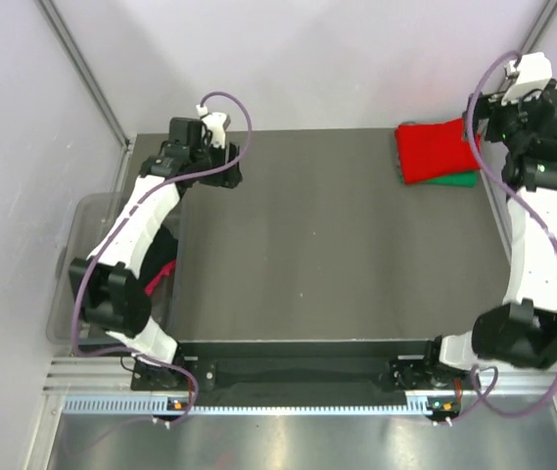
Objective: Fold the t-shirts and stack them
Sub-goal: Reset both grippers
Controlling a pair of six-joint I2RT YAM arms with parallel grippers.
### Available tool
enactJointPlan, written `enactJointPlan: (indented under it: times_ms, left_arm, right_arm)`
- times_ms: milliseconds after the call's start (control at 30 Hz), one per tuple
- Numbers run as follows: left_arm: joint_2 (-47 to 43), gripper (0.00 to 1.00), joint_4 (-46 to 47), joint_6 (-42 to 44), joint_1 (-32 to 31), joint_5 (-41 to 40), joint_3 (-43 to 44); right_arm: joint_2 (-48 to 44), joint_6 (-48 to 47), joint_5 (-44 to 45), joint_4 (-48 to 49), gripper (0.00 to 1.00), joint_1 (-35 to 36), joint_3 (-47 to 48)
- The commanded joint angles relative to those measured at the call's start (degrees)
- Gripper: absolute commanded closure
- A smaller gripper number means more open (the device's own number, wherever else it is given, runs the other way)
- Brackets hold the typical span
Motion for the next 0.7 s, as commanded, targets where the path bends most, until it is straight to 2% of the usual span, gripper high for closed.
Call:
enactJointPlan:
  times_ms: [0,100,233,333,500,667]
  left_arm:
    - [-6.36,0.28,0.58,2.75,-0.06,-0.06,-3.64]
    - [-11.45,0.17,3.99,2.13,-0.06,0.29,-11.43]
    - [-23.30,0.02,14.01,-2.52,-0.06,-3.21,-23.40]
    - [-29.37,0.01,18.50,-3.05,-0.06,-6.12,-30.97]
    - [-35.72,0.01,21.05,-1.04,-0.06,-8.41,-41.06]
    - [-39.59,0.01,22.89,0.90,-0.06,-10.35,-46.53]
  right_arm:
    - [-6.28,1.10,-13.93,-1.49,0.00,0.37,-10.51]
    - [-14.54,3.56,-13.61,1.41,0.00,1.86,-21.41]
    - [-23.50,4.79,-6.94,0.89,0.00,4.76,-31.55]
    - [-27.99,4.97,-2.97,-0.60,0.00,5.73,-37.79]
    - [-34.50,5.85,-2.26,-0.35,0.00,6.00,-47.19]
    - [-40.05,4.89,-3.49,0.45,0.00,6.35,-53.79]
